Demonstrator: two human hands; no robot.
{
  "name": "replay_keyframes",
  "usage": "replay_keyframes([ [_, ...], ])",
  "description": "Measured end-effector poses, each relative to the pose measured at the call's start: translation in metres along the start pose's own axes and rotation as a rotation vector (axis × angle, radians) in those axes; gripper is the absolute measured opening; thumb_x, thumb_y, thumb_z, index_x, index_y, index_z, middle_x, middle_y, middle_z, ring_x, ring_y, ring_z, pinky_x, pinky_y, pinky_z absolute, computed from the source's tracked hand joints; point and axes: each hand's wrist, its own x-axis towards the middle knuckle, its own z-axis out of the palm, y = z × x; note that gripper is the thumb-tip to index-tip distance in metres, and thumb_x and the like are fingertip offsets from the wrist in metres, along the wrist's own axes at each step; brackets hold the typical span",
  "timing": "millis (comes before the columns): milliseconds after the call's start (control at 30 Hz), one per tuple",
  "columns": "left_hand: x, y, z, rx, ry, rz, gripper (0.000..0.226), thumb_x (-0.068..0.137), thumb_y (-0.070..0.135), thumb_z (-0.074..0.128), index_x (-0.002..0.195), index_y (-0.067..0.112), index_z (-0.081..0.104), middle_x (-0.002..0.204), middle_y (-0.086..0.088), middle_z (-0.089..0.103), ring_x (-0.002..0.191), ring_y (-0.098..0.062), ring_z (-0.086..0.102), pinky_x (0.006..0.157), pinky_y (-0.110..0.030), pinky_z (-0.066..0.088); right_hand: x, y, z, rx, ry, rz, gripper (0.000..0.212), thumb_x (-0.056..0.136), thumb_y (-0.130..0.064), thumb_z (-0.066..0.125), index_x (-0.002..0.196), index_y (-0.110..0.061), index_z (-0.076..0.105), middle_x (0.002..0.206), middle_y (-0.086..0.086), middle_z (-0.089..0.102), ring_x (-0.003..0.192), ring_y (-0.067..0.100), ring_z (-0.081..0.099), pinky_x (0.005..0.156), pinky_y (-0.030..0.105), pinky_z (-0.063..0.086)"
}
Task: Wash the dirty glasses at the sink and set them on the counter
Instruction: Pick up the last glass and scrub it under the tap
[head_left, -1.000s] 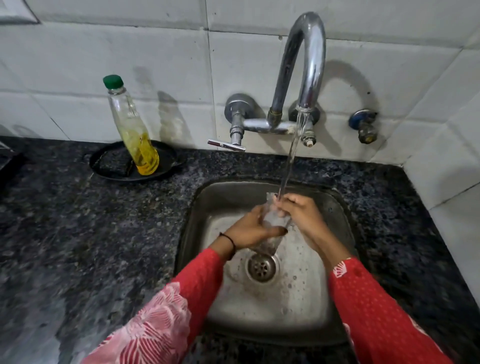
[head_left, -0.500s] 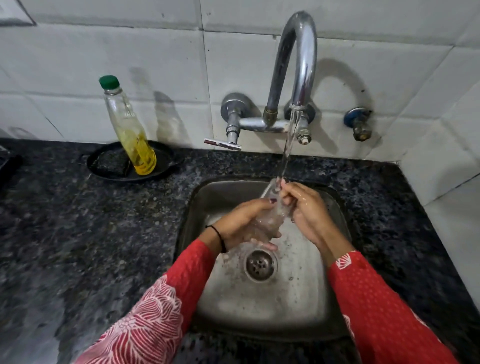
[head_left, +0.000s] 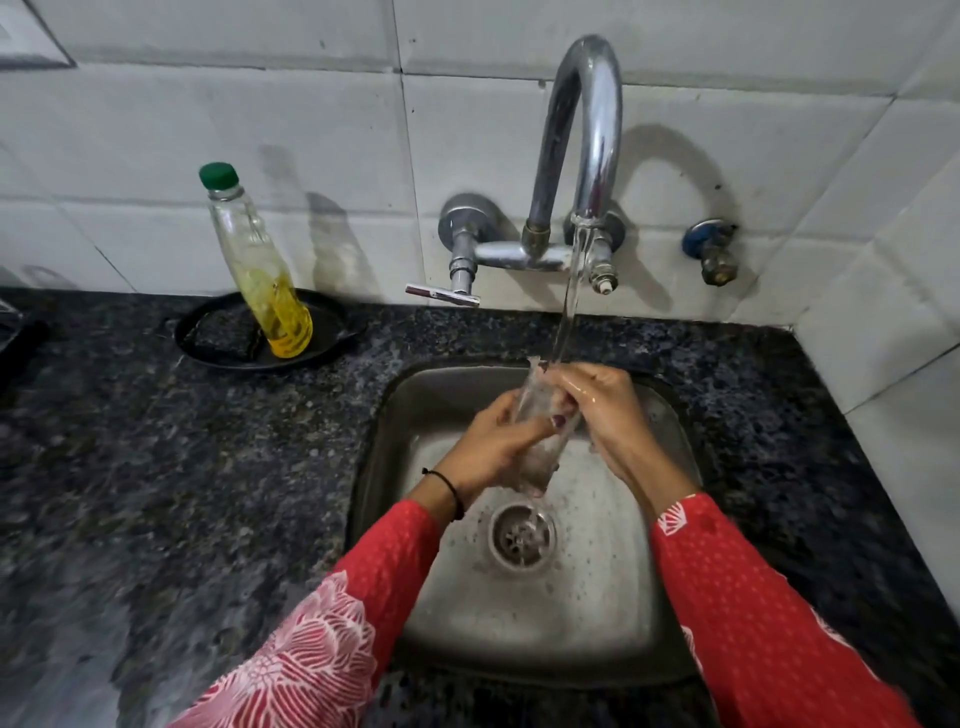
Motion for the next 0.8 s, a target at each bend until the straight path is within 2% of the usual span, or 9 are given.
replay_keyframes([
  [67, 0.002, -0.008, 0.000, 0.137, 0.115, 0.170, 0.051, 0.079, 0.015, 0.074, 0.125, 0.022, 0.052, 0.117, 0.001, 0.063, 0.105, -0.013, 0.063, 0.090, -0.035, 0.055, -0.003, -0.002, 0.002, -0.118, -0.059, 0.000, 0.016, 0.087, -0.017, 0.065, 0.089, -0.001, 0.067, 0.082, 0.018, 0.066, 0.073, 0.020, 0.062, 0.073, 0.038, 0.051],
  [133, 0.002, -0.017, -0.002, 0.167, 0.136, 0.292, 0.066, 0.072, 0.001, 0.077, 0.129, 0.016, 0.046, 0.120, 0.003, 0.059, 0.106, 0.000, 0.059, 0.091, -0.020, 0.049, -0.006, -0.001, 0.003, -0.203, -0.135, 0.046, 0.030, 0.081, -0.019, 0.072, 0.106, -0.006, 0.060, 0.100, 0.016, 0.067, 0.089, 0.022, 0.065, 0.083, 0.042, 0.054],
  [200, 0.001, -0.023, -0.003, 0.199, 0.107, 0.331, 0.076, 0.068, -0.010, 0.077, 0.133, 0.009, 0.042, 0.122, 0.002, 0.057, 0.104, 0.005, 0.058, 0.086, -0.015, 0.048, -0.008, 0.005, 0.000, -0.248, -0.125, 0.073, 0.048, 0.072, -0.018, 0.080, 0.113, -0.013, 0.055, 0.107, 0.010, 0.067, 0.099, 0.023, 0.066, 0.089, 0.043, 0.055],
  [333, -0.003, -0.026, -0.003, 0.145, 0.058, 0.325, 0.070, 0.069, -0.008, 0.076, 0.127, 0.018, 0.049, 0.120, 0.007, 0.063, 0.109, -0.002, 0.059, 0.092, -0.026, 0.051, -0.012, 0.014, 0.000, -0.281, -0.045, -0.028, 0.056, 0.061, -0.009, 0.085, 0.108, -0.015, 0.055, 0.100, 0.005, 0.069, 0.089, 0.016, 0.068, 0.083, 0.032, 0.056],
  [400, -0.003, -0.031, -0.007, 0.106, 0.096, 0.295, 0.061, 0.071, 0.006, 0.076, 0.126, 0.021, 0.054, 0.124, 0.008, 0.063, 0.117, -0.006, 0.057, 0.101, -0.039, 0.048, -0.016, 0.015, 0.003, -0.291, -0.024, -0.098, 0.058, 0.061, -0.006, 0.084, 0.107, -0.019, 0.053, 0.097, -0.001, 0.068, 0.089, 0.012, 0.067, 0.079, 0.026, 0.055],
  [467, -0.003, -0.035, -0.014, 0.029, 0.146, 0.211, 0.057, 0.076, 0.017, 0.070, 0.130, 0.022, 0.053, 0.134, 0.001, 0.057, 0.126, -0.016, 0.051, 0.107, -0.041, 0.042, -0.015, 0.019, 0.005, -0.393, 0.008, -0.187, 0.061, 0.058, -0.015, 0.084, 0.108, -0.027, 0.050, 0.100, -0.004, 0.067, 0.094, 0.009, 0.065, 0.081, 0.026, 0.054],
  [533, -0.004, -0.037, -0.018, -0.057, 0.180, 0.130, 0.043, 0.087, 0.009, 0.056, 0.126, 0.025, 0.054, 0.136, -0.003, 0.054, 0.122, -0.016, 0.051, 0.104, -0.038, 0.040, -0.013, 0.022, 0.006, -0.414, 0.033, -0.265, 0.061, 0.056, -0.023, 0.083, 0.106, -0.035, 0.049, 0.105, -0.004, 0.065, 0.099, 0.009, 0.063, 0.084, 0.028, 0.054],
  [700, -0.006, -0.026, -0.012, -0.133, 0.207, 0.166, 0.032, 0.093, 0.007, 0.048, 0.120, 0.019, 0.060, 0.124, -0.005, 0.062, 0.114, -0.020, 0.057, 0.099, -0.038, 0.045, -0.014, 0.023, 0.004, -0.038, 0.175, -0.191, 0.042, 0.074, -0.014, 0.076, 0.111, -0.030, 0.062, 0.108, -0.002, 0.066, 0.096, 0.014, 0.065, 0.075, 0.024, 0.054],
  [800, -0.004, -0.009, -0.004, -0.057, 0.201, 0.291, 0.029, 0.089, 0.008, 0.055, 0.116, 0.015, 0.064, 0.119, -0.008, 0.065, 0.100, -0.015, 0.063, 0.090, -0.029, 0.051, -0.019, 0.032, 0.010, 0.427, 0.249, 0.222, 0.029, 0.083, -0.027, 0.064, 0.112, -0.025, 0.067, 0.109, 0.007, 0.070, 0.089, 0.023, 0.068, 0.056, 0.027, 0.054],
])
